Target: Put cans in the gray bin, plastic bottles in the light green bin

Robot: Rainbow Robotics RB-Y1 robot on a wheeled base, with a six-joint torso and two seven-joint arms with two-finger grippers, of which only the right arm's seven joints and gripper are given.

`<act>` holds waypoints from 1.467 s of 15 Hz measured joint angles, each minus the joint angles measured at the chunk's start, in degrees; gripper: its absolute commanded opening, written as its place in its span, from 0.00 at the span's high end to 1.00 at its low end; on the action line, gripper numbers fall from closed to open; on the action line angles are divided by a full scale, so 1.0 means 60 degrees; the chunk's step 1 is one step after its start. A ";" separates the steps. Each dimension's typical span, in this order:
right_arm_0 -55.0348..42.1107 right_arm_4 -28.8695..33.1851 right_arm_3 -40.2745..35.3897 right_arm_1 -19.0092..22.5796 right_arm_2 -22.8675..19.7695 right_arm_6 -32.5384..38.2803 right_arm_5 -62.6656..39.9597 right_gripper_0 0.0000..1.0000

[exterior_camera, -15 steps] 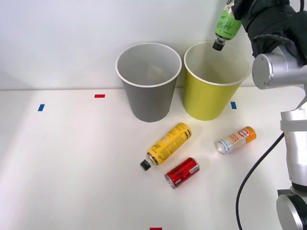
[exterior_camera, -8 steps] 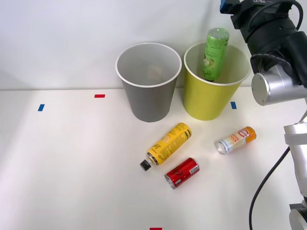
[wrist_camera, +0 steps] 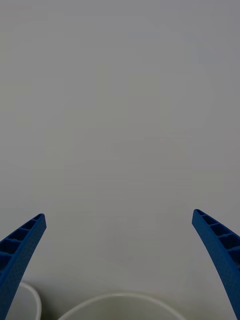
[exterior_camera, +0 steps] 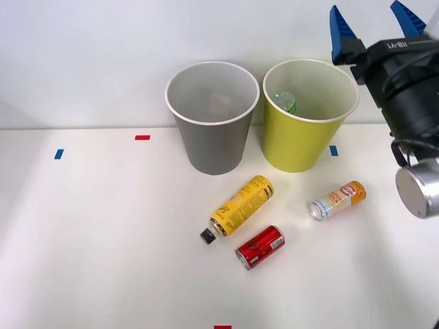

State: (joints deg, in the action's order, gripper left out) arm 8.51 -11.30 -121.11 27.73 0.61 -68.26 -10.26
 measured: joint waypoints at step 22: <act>-0.8310 0.1177 0.0321 -0.4160 -0.1015 -0.0207 0.3945 0.00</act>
State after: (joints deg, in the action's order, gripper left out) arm -41.35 -4.24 -119.18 2.77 -5.48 -69.50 13.41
